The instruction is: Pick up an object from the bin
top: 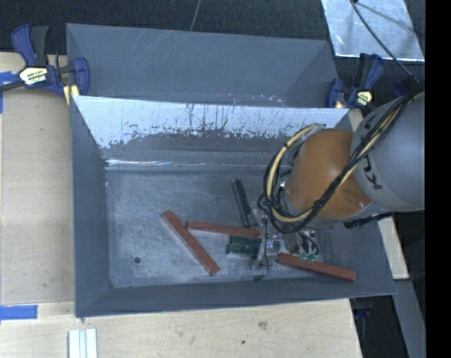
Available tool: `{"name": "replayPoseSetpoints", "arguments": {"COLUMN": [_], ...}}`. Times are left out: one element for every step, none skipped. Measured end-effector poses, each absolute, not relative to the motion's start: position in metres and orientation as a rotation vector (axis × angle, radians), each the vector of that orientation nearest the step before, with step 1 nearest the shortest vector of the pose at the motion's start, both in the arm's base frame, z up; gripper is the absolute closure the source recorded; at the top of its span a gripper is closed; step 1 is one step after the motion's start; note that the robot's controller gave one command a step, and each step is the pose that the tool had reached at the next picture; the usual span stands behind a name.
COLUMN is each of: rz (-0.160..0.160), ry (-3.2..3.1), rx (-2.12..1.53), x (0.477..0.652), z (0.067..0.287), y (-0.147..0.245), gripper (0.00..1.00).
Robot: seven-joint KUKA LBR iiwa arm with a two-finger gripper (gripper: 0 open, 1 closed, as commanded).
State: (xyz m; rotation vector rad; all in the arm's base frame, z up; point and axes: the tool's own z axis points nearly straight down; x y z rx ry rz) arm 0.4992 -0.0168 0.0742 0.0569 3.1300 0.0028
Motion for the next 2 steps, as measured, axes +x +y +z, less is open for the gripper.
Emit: {"name": "replayPoseSetpoints", "arguments": {"rz": [0.003, -0.001], "ry": [3.130, 3.127], "rx": [0.056, 0.165], "x": [0.499, 0.514], "z": [0.074, 0.265], "y": [-0.017, -0.046], "gripper": [1.00, 1.00]}}
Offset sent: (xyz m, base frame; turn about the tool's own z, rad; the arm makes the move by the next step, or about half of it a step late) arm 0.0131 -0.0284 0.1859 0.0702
